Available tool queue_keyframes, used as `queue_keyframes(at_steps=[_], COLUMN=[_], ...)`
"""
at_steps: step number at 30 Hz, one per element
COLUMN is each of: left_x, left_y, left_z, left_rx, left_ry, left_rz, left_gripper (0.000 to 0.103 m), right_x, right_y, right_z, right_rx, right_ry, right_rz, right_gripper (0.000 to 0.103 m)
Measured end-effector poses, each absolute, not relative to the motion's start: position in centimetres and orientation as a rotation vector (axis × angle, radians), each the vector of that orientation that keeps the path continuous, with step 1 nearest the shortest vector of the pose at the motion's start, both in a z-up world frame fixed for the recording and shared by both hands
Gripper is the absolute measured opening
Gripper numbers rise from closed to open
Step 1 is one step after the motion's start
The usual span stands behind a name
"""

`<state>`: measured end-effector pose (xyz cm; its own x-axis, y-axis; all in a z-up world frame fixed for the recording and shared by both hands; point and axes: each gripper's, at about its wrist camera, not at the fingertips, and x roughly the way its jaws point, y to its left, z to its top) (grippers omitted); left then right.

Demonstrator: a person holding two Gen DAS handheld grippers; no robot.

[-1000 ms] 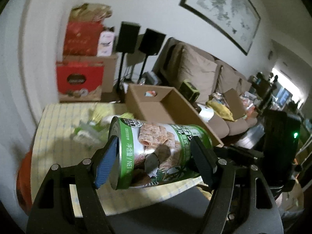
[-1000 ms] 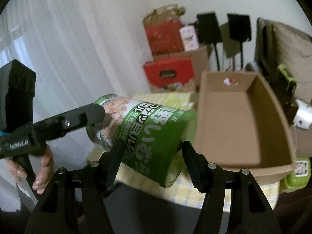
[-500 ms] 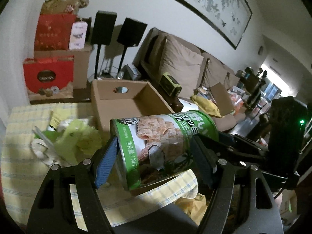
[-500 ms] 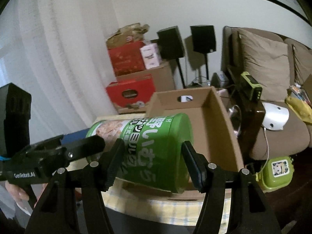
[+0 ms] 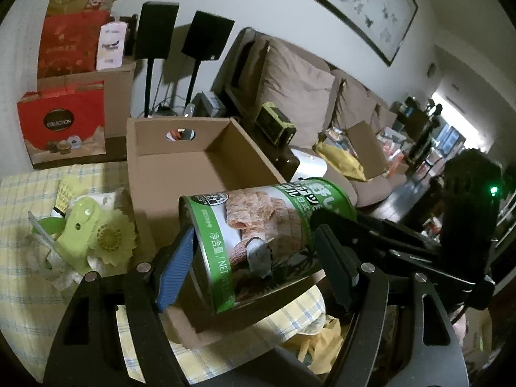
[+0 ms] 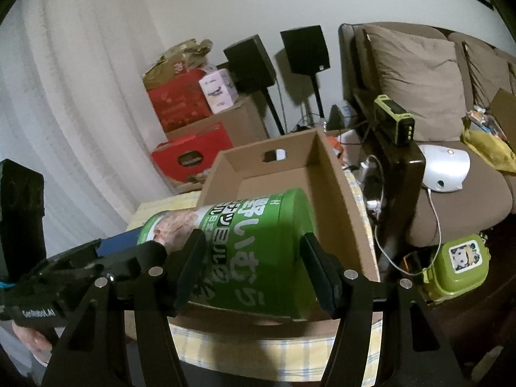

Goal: Organize objects
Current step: 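Lift the green canister with the right gripper and lower it into the cardboard box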

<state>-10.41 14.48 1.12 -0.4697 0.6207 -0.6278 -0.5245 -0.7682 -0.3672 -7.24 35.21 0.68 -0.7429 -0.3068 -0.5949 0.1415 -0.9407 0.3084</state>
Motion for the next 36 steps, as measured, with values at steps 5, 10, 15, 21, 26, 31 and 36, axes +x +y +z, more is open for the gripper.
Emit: queue_keyframes(at_steps=[5,10,15,21,26,31,36], left_x=[-11.1,-11.5,-12.7,-13.2,-12.4,-12.0,-11.9], left_y=[15.2,15.9,16.3,15.4,13.1,9.1,4.9], left_z=[-1.2,-3.4,-5.2,-5.5,-3.5,-1.6,-1.1], left_rx=[-1.093,-1.154,-1.201,-1.217,-1.168,-1.117,-1.113], left_ry=[-0.159,-0.122,-0.109,-0.107,-0.122,-0.215,-0.228], left_rz=[2.207,2.201,2.196,2.208,2.251,2.314,2.431], left_gripper=[0.071,0.071,0.071,0.071,0.079,0.091,0.095], right_x=[-8.3,-9.1,-9.9,-9.7,-8.8,-7.9,-7.7], right_y=[36.1,36.4,36.8,37.1,36.8,35.1,33.0], right_z=[-1.7,-3.4,-4.9,-4.6,-2.9,-1.5,-1.0], right_rx=[1.067,1.115,1.160,1.134,1.086,1.056,1.017], right_ry=[-0.389,-0.410,-0.443,-0.436,-0.378,-0.293,-0.258], right_rz=[-2.678,-2.664,-2.632,-2.674,-2.716,-2.726,-2.706], right_gripper=[0.063,0.063,0.063,0.062,0.063,0.066,0.069])
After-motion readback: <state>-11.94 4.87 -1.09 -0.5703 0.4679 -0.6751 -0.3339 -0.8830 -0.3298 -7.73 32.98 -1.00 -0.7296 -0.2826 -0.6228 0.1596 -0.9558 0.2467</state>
